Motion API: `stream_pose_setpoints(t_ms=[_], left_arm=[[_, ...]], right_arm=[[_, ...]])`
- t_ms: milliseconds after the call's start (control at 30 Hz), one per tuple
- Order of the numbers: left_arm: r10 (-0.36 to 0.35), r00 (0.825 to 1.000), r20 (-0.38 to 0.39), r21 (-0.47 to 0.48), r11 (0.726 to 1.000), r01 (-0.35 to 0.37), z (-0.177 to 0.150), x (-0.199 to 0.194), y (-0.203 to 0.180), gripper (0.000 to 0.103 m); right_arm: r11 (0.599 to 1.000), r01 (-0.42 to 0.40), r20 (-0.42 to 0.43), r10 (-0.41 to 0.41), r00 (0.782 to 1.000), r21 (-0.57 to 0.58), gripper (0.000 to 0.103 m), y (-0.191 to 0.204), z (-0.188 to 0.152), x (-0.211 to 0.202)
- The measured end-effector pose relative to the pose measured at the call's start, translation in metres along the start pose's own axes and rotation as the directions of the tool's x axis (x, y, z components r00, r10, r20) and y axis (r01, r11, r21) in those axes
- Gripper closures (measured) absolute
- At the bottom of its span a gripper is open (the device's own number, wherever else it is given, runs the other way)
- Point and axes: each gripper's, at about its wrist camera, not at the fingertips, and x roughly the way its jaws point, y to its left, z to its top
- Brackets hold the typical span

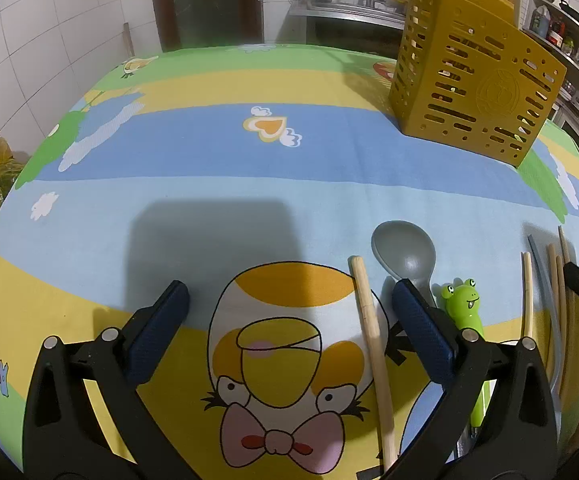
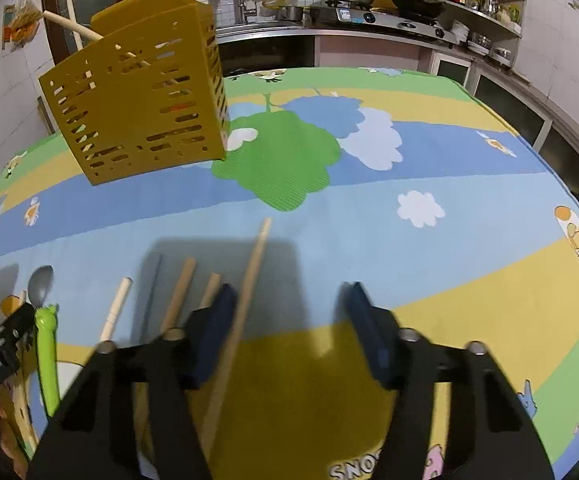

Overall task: Organize utensils
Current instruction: 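Close the left tool on a wooden chopstick while the right tool grasps another chopstick, then lift both held chopsticks and carry them over the yellow holder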

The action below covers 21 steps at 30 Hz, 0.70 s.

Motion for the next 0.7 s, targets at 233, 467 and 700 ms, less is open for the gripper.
stream_pose_setpoints(t_ms=[233,467,700], left_arm=[[-0.003,1.000,-0.003,0.023,1.000,0.003,-0.002,-0.004,-0.005,0.010],[-0.039,0.998,-0.041,0.057,0.998,0.042,-0.003,-0.014,-0.015,0.041],[-0.033,0.997,-0.067,0.087,0.995,0.039,0.001,-0.017,-0.027,0.082]], right_arm=[[1.000,-0.028,0.001,0.028,1.000,0.012,0.085,0.003,0.009,0.006],[0.995,-0.096,-0.012,0.096,0.995,0.010,0.095,0.001,0.007,0.003],[0.991,-0.133,-0.012,0.133,0.991,0.009,0.097,-0.002,0.003,-0.002]])
